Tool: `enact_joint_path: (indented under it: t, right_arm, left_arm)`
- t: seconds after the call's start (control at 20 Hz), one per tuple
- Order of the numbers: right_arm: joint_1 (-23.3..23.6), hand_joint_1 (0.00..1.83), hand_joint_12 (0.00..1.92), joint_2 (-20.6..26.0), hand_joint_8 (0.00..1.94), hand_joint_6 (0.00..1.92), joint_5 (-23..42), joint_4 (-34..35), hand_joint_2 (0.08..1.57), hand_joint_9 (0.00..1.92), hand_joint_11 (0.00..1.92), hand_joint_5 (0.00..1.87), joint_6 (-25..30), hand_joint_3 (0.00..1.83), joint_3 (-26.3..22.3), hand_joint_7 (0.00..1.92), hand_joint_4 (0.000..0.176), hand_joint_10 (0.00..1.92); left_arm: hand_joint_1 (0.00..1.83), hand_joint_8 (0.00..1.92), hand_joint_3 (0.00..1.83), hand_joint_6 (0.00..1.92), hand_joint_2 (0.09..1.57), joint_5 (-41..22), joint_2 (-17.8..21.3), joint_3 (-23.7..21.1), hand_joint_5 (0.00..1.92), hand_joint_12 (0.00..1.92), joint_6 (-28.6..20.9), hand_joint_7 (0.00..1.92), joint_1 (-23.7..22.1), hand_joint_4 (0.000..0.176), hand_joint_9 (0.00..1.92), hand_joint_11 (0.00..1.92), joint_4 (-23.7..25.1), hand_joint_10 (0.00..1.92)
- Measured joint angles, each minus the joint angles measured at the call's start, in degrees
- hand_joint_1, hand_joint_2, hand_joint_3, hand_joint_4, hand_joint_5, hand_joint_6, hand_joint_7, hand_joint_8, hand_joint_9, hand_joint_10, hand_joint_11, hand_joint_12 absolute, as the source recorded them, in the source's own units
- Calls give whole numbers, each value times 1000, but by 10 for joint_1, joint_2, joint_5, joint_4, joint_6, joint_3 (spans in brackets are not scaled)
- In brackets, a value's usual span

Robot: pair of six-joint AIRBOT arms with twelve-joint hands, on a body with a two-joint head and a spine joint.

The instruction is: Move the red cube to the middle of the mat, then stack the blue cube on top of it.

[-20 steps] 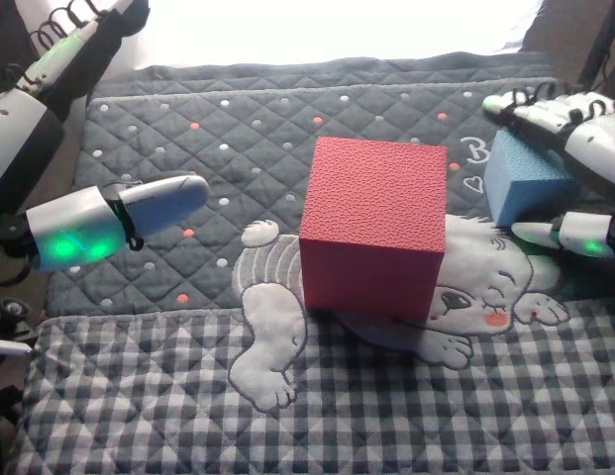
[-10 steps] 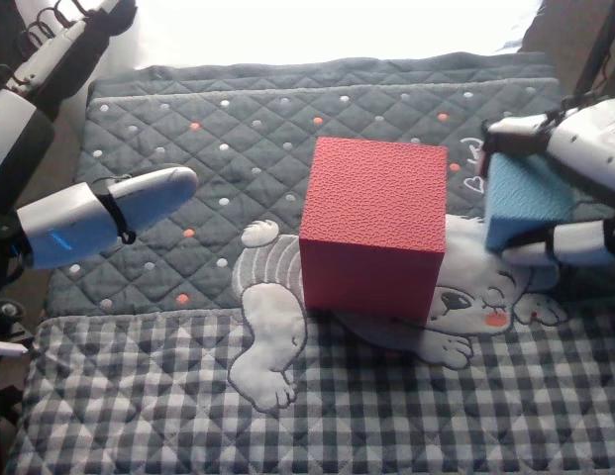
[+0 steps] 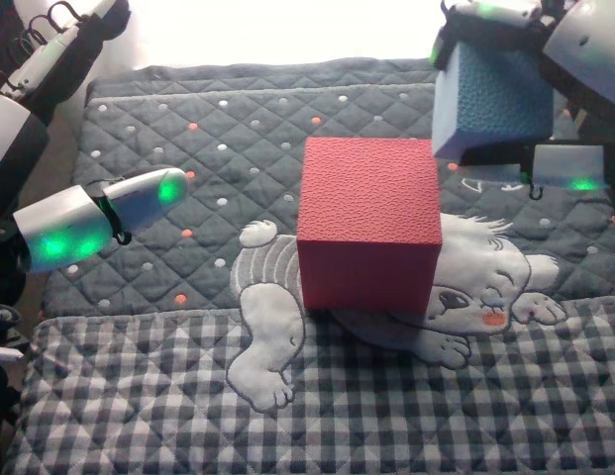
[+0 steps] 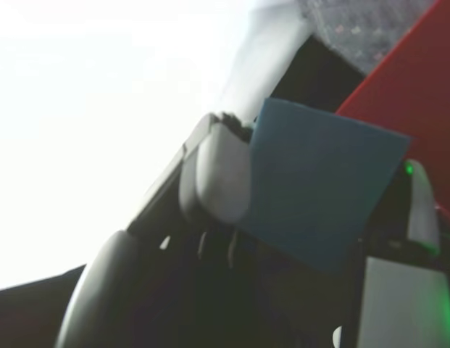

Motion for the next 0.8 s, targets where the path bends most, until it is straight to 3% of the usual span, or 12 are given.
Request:
enact_joint_path:
  t: [0.05, 0.15, 0.3, 0.35, 0.45, 0.5, 0.55, 0.6, 0.65, 0.7, 0.75, 0.8]
  right_arm:
    - [8, 1394, 1921, 1, 1941, 1921, 7, -9, 1330, 1415, 1477, 1373, 0, 0, -3, 1376, 172, 1921]
    - [21, 1382, 1921, 3, 1941, 1921, 22, -22, 1340, 1410, 1490, 1329, 0, 0, -9, 1342, 175, 1921]
    - [23, 1334, 1921, 4, 1941, 1921, 33, -41, 1348, 1336, 1443, 1166, 0, 0, -14, 1226, 176, 1921]
    - [23, 1087, 1921, 4, 1941, 1723, 32, -45, 1413, 1308, 1448, 716, 0, 0, -14, 1181, 0, 1921]
    - [23, 1066, 1921, 4, 1941, 1558, 32, -50, 1379, 1339, 1477, 681, 10, 0, -10, 1213, 0, 1921]
    - [23, 1426, 1921, 1, 1941, 1906, 34, -63, 1330, 1333, 1431, 945, 35, 0, 0, 1193, 0, 1921]
    - [23, 1440, 1921, -8, 1941, 1918, 34, -66, 1332, 1377, 1476, 977, 62, 0, 10, 1207, 0, 1921]
    - [23, 1065, 1921, -17, 1941, 1838, 31, -65, 1470, 1401, 1503, 592, 77, 0, 16, 1200, 0, 1921]
    - [23, 1333, 1921, -23, 1941, 1904, 27, -66, 1382, 1418, 1513, 822, 83, 0, 17, 1223, 0, 1921]
    - [23, 1031, 1921, -34, 1941, 1858, 23, -70, 1493, 1399, 1488, 537, 89, 0, 20, 1214, 0, 1921]
    - [23, 1350, 1921, -45, 1941, 1908, 19, -73, 1373, 1403, 1490, 716, 96, 0, 25, 1230, 0, 1921]
    - [23, 1443, 1921, -54, 1941, 1918, 13, -74, 1348, 1439, 1517, 991, 108, 0, 30, 1281, 0, 1921]
  left_arm:
    - [572, 0, 13, 0, 1042, 0, 0, 0, 0, 0, 0, 0, 0, 123, 0, 0, -1, 0]
    - [569, 0, 13, 0, 1047, 0, 0, 1, 0, 0, 0, 0, 0, 114, 0, 0, -5, 0]
    - [548, 0, 7, 0, 1040, -1, 0, 2, 0, 0, 0, 0, 2, 129, 0, 0, -10, 0]
    - [543, 0, 5, 0, 1037, 0, 0, 2, 0, 0, 0, 0, 2, 138, 0, 0, -10, 0]
    - [535, 0, 2, 0, 1030, 0, 0, 2, 0, 0, 0, 0, 2, 128, 0, 0, -10, 0]
    - [529, 0, 6, 0, 1041, 0, 0, 2, 0, 0, 0, 0, 2, 124, 0, 0, -11, 0]
    - [537, 0, 11, 0, 1052, 0, 0, 2, 0, 0, 0, 0, 2, 107, 0, 0, -14, 0]
    - [536, 0, 11, 0, 1054, 0, -1, 2, 0, 0, 0, 0, 2, 110, 0, 0, -16, 0]
    - [538, 0, 13, 0, 1061, 0, -2, 2, 0, 0, 0, 0, 2, 101, 0, 0, -16, 0]
    - [540, 0, 15, 0, 1068, 0, -3, 2, 0, 0, 0, 0, 2, 98, 0, 0, -16, 0]
    - [543, 0, 16, 0, 1072, 0, -4, 3, 0, 0, 0, 0, 2, 101, 0, 0, -16, 0]
    - [544, 0, 17, 0, 1076, 0, -5, 3, 0, 0, 0, 0, 3, 93, 0, 0, -17, 0]
